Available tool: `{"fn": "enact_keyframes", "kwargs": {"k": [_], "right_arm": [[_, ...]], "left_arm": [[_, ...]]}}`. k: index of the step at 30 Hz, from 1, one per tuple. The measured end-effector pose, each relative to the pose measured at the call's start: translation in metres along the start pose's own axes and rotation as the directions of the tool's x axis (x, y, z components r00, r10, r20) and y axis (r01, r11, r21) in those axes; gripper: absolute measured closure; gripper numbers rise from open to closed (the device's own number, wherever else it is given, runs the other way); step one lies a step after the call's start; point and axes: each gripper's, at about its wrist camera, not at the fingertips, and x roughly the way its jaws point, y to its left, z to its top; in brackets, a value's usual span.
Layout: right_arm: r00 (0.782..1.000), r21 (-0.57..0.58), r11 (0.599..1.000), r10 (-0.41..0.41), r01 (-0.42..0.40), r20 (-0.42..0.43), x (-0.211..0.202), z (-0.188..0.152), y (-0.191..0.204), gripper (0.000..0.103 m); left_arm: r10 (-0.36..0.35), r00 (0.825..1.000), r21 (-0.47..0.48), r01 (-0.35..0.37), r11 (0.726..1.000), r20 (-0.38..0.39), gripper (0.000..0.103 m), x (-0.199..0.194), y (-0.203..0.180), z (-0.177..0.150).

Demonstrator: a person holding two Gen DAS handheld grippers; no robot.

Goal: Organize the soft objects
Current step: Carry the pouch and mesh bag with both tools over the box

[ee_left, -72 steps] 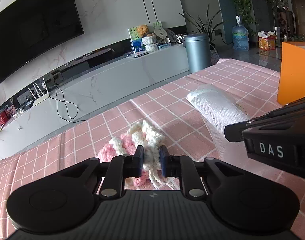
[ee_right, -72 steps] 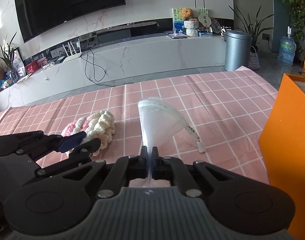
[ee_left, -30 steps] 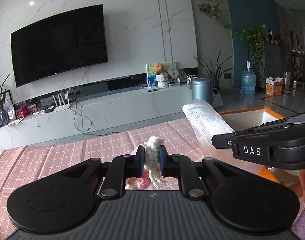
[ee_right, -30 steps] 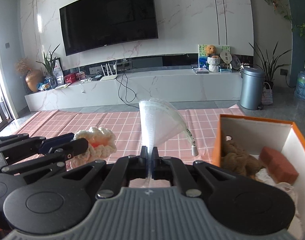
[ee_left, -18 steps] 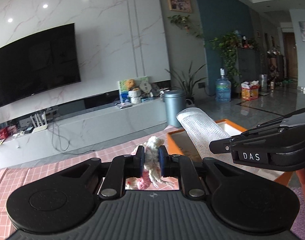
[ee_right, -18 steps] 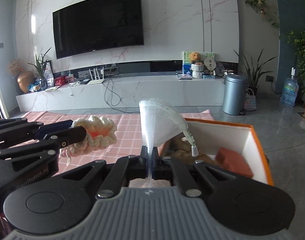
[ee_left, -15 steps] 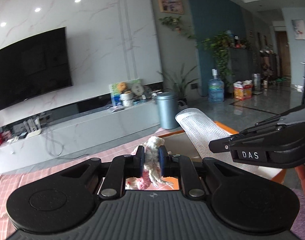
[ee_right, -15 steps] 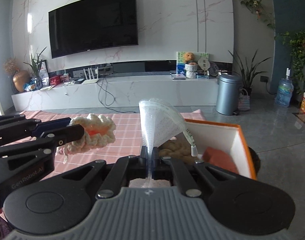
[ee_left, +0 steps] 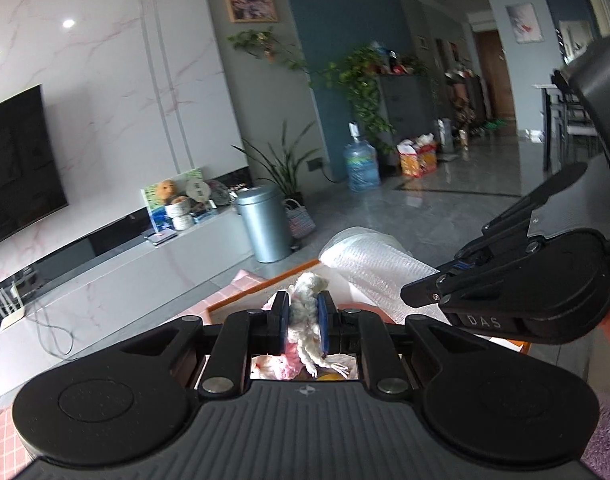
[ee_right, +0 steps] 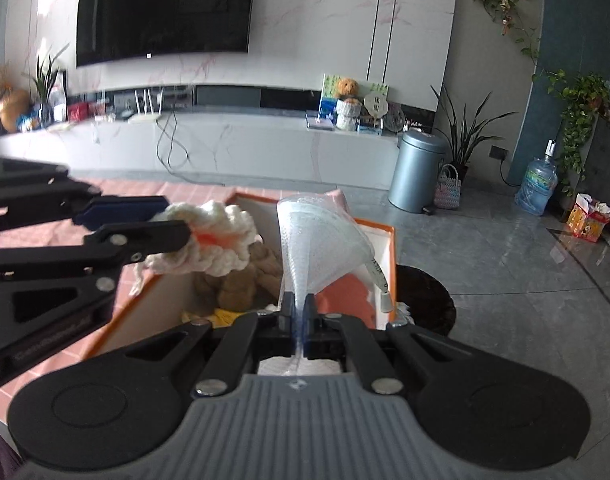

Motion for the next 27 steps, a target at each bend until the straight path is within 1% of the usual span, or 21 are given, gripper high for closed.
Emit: {"fn": "enact_keyframes", "kwargs": {"k": [3, 8, 13, 15, 23, 27], "right_arm": [[1.0, -0.024, 1.0, -0.007, 0.006, -0.028, 0.007, -0.001, -0.002, 0.103], [0.997, -0.035, 0.999, -0.004, 0.002, -0.076, 0.027, 0.002, -0.008, 0.103], [0.991, -0.063, 0.998, 0.001, -0.01, -0.132, 0.052, 0.008, -0.008, 0.103], [0.988, -0.071, 0.997, 0.005, -0.016, -0.154, 0.062, 0.01, -0.009, 0.103], [0.961, -0.081, 0.996, 0.021, -0.045, -0.275, 0.105, 0.012, -0.008, 0.103], [0.943, -0.094, 0.993, 0.032, -0.067, -0.331, 0.123, 0.008, -0.006, 0.103]], "left_arm": [[-0.015, 1.0, 0.028, 0.015, 0.999, -0.016, 0.086, 0.014, -0.008, 0.0], [-0.012, 0.999, 0.074, 0.015, 0.997, -0.036, 0.086, 0.031, -0.016, -0.004], [-0.007, 0.998, 0.08, 0.012, 0.997, -0.061, 0.086, 0.046, -0.018, -0.01], [-0.017, 0.997, 0.072, 0.022, 0.997, -0.071, 0.086, 0.052, -0.016, -0.011], [-0.062, 0.988, 0.062, 0.071, 0.996, -0.143, 0.086, 0.077, -0.009, -0.02], [-0.079, 0.98, 0.059, 0.091, 0.994, -0.183, 0.086, 0.086, -0.006, -0.024]]}}
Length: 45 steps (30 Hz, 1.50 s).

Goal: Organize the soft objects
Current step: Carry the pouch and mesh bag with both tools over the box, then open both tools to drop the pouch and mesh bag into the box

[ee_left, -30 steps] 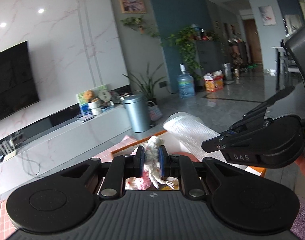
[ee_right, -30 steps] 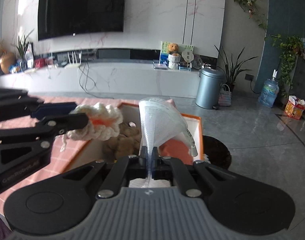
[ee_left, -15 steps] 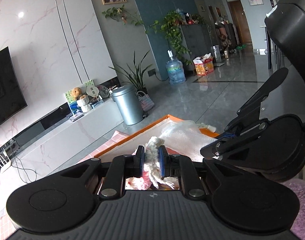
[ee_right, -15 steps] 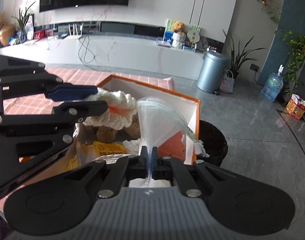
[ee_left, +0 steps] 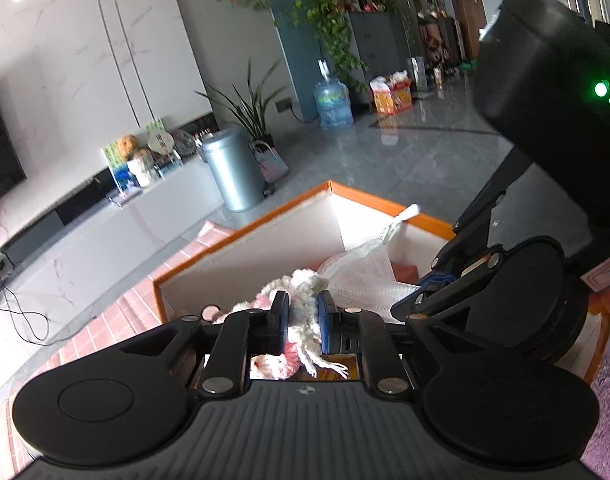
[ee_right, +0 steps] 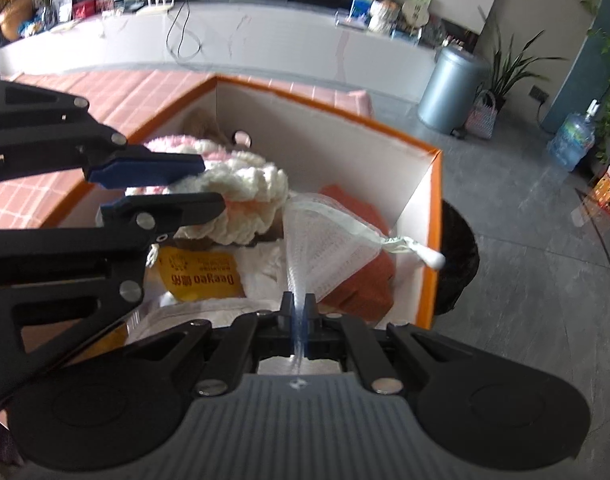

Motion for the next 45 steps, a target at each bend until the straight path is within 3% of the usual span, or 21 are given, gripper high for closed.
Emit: {"fn": "enact_keyframes", "kwargs": {"k": [11, 17, 21, 23, 27, 30, 35, 37, 45], "right_arm": [[0.998, -0.087, 0.996, 0.002, -0.008, -0.069, 0.02, 0.007, 0.003, 0.097], [0.998, -0.123, 0.992, -0.01, 0.002, -0.065, 0.02, 0.005, 0.007, 0.094], [0.998, -0.164, 0.986, -0.038, 0.03, -0.047, 0.012, 0.003, 0.01, 0.067], [0.998, -0.173, 0.985, -0.037, 0.028, -0.047, 0.007, 0.003, 0.01, 0.066], [0.998, -0.194, 0.98, -0.046, 0.036, -0.044, -0.004, 0.004, 0.01, 0.054], [0.998, -0.214, 0.976, -0.042, 0.034, -0.036, -0.017, 0.003, 0.011, 0.049], [0.999, -0.236, 0.971, -0.033, 0.03, -0.012, -0.04, 0.001, 0.014, 0.043], [0.999, -0.24, 0.97, -0.035, 0.036, 0.007, -0.05, -0.001, 0.015, 0.031], [0.995, -0.209, 0.976, -0.051, 0.067, 0.082, -0.086, -0.01, 0.023, 0.025]], "left_arm": [[-0.041, 0.995, 0.009, 0.042, 0.999, -0.096, 0.084, 0.016, 0.002, -0.006], [-0.069, 0.987, -0.003, 0.069, 0.998, -0.146, 0.075, 0.018, 0.002, -0.011], [-0.074, 0.986, -0.025, 0.071, 0.997, -0.151, 0.069, 0.013, 0.008, -0.012], [-0.078, 0.985, -0.04, 0.073, 0.997, -0.152, 0.064, 0.009, 0.012, -0.011], [-0.076, 0.985, -0.056, 0.068, 0.996, -0.152, 0.049, -0.001, 0.019, -0.008], [-0.092, 0.986, -0.076, 0.082, 0.994, -0.137, 0.046, -0.011, 0.024, -0.003], [-0.095, 0.99, -0.106, 0.084, 0.991, -0.103, 0.043, -0.03, 0.028, 0.004], [-0.094, 0.992, -0.123, 0.083, 0.989, -0.09, 0.042, -0.037, 0.028, 0.006], [-0.07, 0.997, -0.159, 0.064, 0.985, -0.031, 0.041, -0.065, 0.026, 0.007]]}}
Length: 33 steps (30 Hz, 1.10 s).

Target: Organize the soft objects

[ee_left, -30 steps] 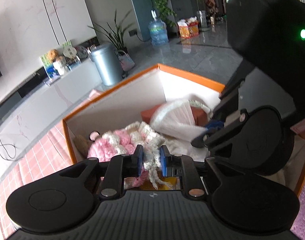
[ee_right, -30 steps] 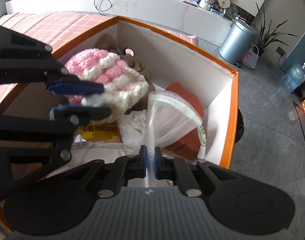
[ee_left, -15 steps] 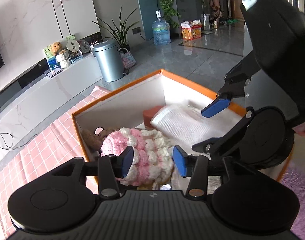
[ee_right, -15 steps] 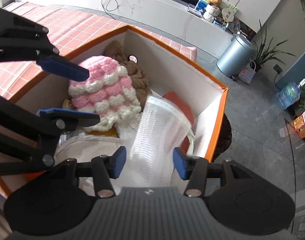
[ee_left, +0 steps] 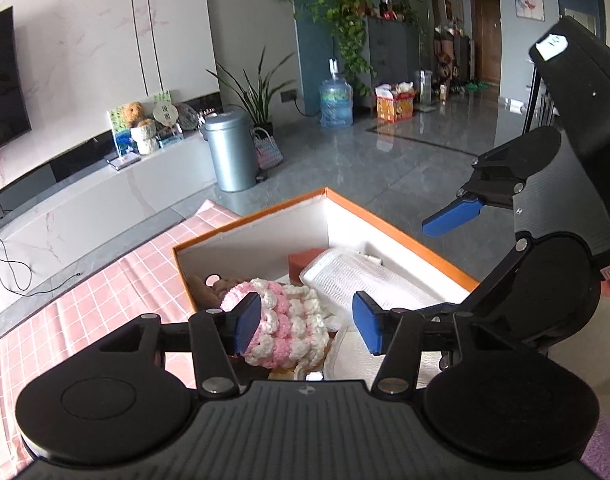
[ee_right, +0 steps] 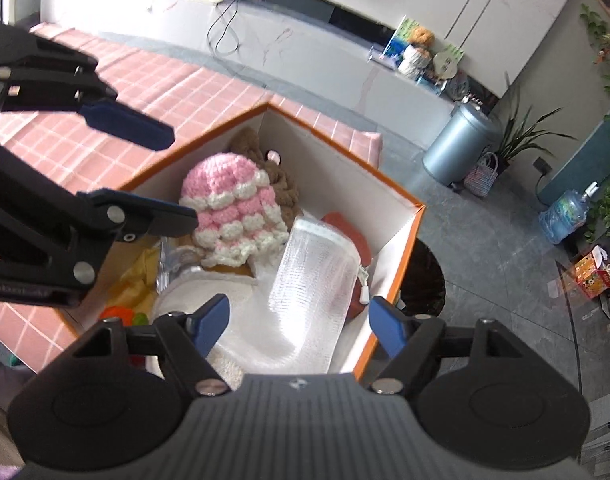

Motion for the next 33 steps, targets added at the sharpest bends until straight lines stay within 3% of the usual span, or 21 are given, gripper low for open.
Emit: {"fn": "enact_keyframes", "kwargs": {"k": [5, 10, 13, 16, 19, 22, 26, 28, 30, 33], "right_arm": [[0.994, 0.08, 0.996, -0.047, 0.039, 0.099, -0.03, -0.007, 0.005, 0.017], [0.97, 0.176, 0.981, -0.118, 0.08, 0.212, -0.056, -0.017, 0.017, 0.015], [0.945, 0.266, 0.96, -0.168, 0.092, 0.279, -0.067, -0.025, 0.025, 0.015], [0.917, 0.365, 0.929, -0.19, 0.053, 0.351, -0.08, -0.034, 0.033, 0.015], [0.889, 0.438, 0.898, -0.22, 0.024, 0.401, -0.088, -0.038, 0.045, 0.014], [0.864, 0.495, 0.868, -0.269, 0.026, 0.425, -0.089, -0.043, 0.062, 0.013], [0.839, 0.532, 0.847, -0.306, 0.024, 0.45, -0.087, -0.056, 0.087, 0.009], [0.835, 0.534, 0.845, -0.317, 0.034, 0.449, -0.085, -0.062, 0.098, 0.005], [0.837, 0.533, 0.845, -0.315, 0.033, 0.448, -0.083, -0.069, 0.108, 0.003], [0.845, 0.511, 0.859, -0.303, 0.042, 0.44, -0.079, -0.076, 0.12, 0.003]], "left_arm": [[0.006, 0.999, -0.022, -0.004, 1.0, 0.051, 0.041, -0.021, -0.001, -0.004], [0.068, 0.989, -0.114, -0.054, 0.992, 0.128, 0.041, -0.045, 0.007, -0.013], [0.129, 0.972, -0.205, -0.088, 0.975, 0.198, 0.041, -0.06, 0.015, -0.02], [0.193, 0.954, -0.261, -0.131, 0.956, 0.229, 0.041, -0.073, 0.019, -0.028], [0.264, 0.925, -0.296, -0.181, 0.938, 0.273, 0.04, -0.086, 0.02, -0.037], [0.297, 0.9, -0.341, -0.184, 0.922, 0.318, 0.039, -0.099, 0.023, -0.046], [0.385, 0.861, -0.362, -0.26, 0.895, 0.333, 0.034, -0.109, 0.02, -0.06], [0.411, 0.86, -0.386, -0.283, 0.878, 0.304, 0.028, -0.112, 0.019, -0.068], [0.435, 0.854, -0.397, -0.308, 0.865, 0.286, 0.016, -0.112, 0.019, -0.077], [0.474, 0.844, -0.384, -0.363, 0.849, 0.252, 0.014, -0.109, 0.017, -0.086]]}}
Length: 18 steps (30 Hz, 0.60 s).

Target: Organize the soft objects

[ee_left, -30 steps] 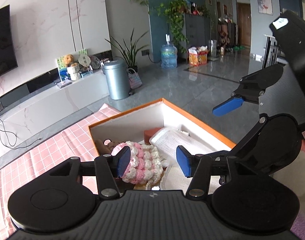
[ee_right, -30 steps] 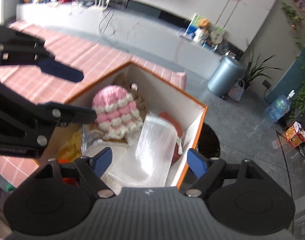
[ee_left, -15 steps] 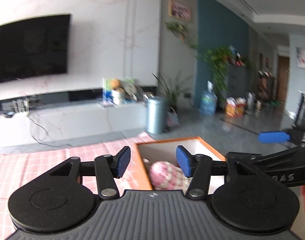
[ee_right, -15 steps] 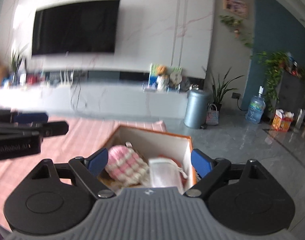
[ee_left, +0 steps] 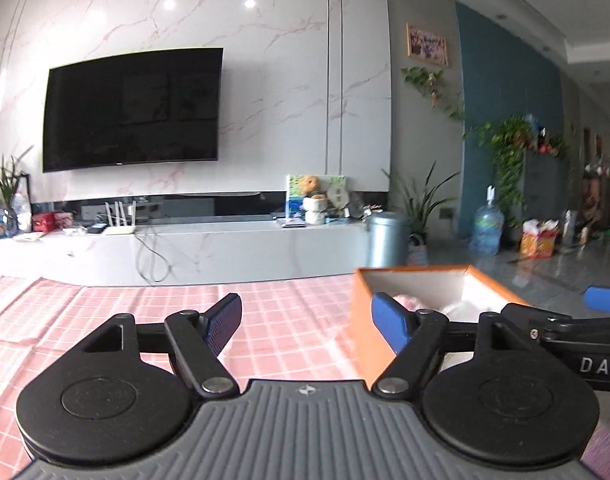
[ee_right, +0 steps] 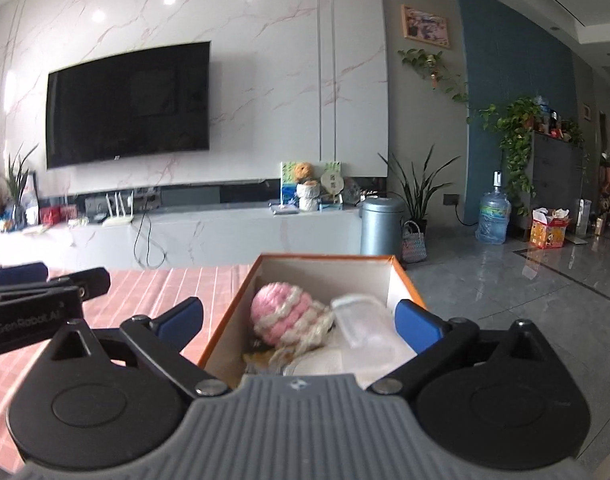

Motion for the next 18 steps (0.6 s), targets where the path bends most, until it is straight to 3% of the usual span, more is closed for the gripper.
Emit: {"fn": "enact_keyframes", "kwargs": {"k": [7, 18], "right_arm": [[0.998, 0.004, 0.999, -0.054, 0.054, -0.033, -0.002, -0.026, 0.003, 0.003], [0.996, -0.08, 0.995, -0.069, 0.065, -0.054, -0.001, -0.05, 0.009, 0.003]], "left_arm": [[0.095, 0.994, 0.03, -0.093, 0.995, -0.052, 0.008, -0.01, 0.001, -0.026], [0.098, 0.989, 0.028, -0.096, 0.995, -0.113, 0.006, -0.015, 0.006, -0.045]]}}
